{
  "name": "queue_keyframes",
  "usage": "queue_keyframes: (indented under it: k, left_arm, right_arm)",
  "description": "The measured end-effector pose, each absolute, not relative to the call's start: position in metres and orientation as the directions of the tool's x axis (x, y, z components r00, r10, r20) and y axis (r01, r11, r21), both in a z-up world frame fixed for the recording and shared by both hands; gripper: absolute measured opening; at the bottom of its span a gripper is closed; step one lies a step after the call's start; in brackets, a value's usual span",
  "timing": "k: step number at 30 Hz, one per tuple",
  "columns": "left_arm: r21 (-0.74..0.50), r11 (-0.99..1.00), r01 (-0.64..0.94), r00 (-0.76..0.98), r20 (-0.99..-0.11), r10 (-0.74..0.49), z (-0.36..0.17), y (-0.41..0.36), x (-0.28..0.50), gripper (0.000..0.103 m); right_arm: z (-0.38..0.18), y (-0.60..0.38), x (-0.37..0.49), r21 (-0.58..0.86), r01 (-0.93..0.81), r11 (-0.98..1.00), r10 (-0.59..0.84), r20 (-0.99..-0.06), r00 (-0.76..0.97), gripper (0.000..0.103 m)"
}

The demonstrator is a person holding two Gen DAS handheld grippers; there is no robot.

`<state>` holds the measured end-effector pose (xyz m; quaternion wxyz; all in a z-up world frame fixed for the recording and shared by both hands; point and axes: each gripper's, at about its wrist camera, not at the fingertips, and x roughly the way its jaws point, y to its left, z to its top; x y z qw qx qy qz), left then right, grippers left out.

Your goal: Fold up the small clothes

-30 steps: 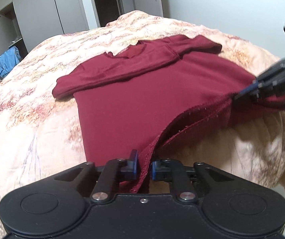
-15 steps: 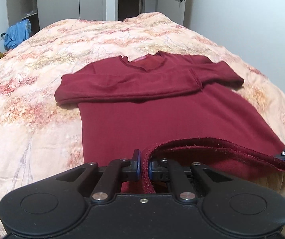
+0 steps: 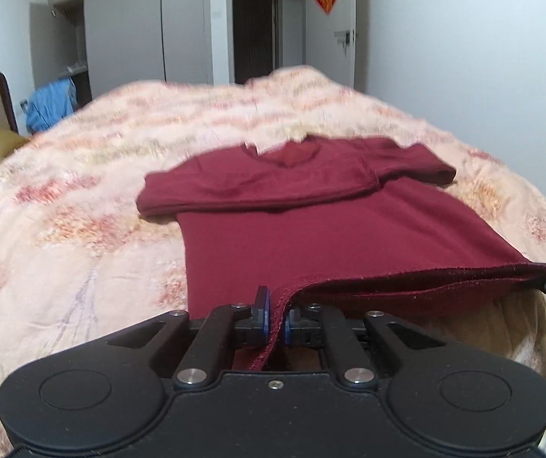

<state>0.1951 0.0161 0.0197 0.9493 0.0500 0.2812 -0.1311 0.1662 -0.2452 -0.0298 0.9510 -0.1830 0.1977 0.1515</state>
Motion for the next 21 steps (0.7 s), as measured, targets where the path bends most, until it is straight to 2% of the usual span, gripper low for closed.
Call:
queue_keyframes:
  k: [2, 6, 12, 16, 21]
  left_arm:
    - [0.048, 0.960, 0.277, 0.840, -0.498, -0.217, 0.017, 0.016, 0.177, 0.004]
    - [0.117, 0.956, 0.269, 0.881, -0.430, -0.196, 0.017, 0.014, 0.147, 0.003]
    - [0.090, 0.959, 0.267, 0.895, -0.391, -0.213, 0.036, 0.019, 0.116, 0.003]
    - [0.097, 0.951, 0.293, 0.887, -0.398, -0.233, 0.047, 0.018, 0.078, 0.003]
    - [0.026, 0.951, 0.309, 0.844, -0.467, -0.262, 0.061, 0.026, 0.037, 0.003]
  right_arm:
    - [-0.027, -0.247, 0.155, -0.299, -0.365, 0.881, 0.224, -0.416, 0.881, 0.005]
    - [-0.018, -0.246, 0.135, -0.352, -0.341, 0.872, 0.215, -0.350, 0.912, 0.004]
    - [0.004, -0.250, 0.105, -0.358, -0.322, 0.876, 0.226, -0.286, 0.931, 0.004]
    - [0.020, -0.254, 0.070, -0.347, -0.337, 0.875, 0.243, -0.288, 0.926, 0.004]
    - [0.050, -0.266, 0.021, -0.263, -0.403, 0.876, 0.305, -0.345, 0.888, 0.004]
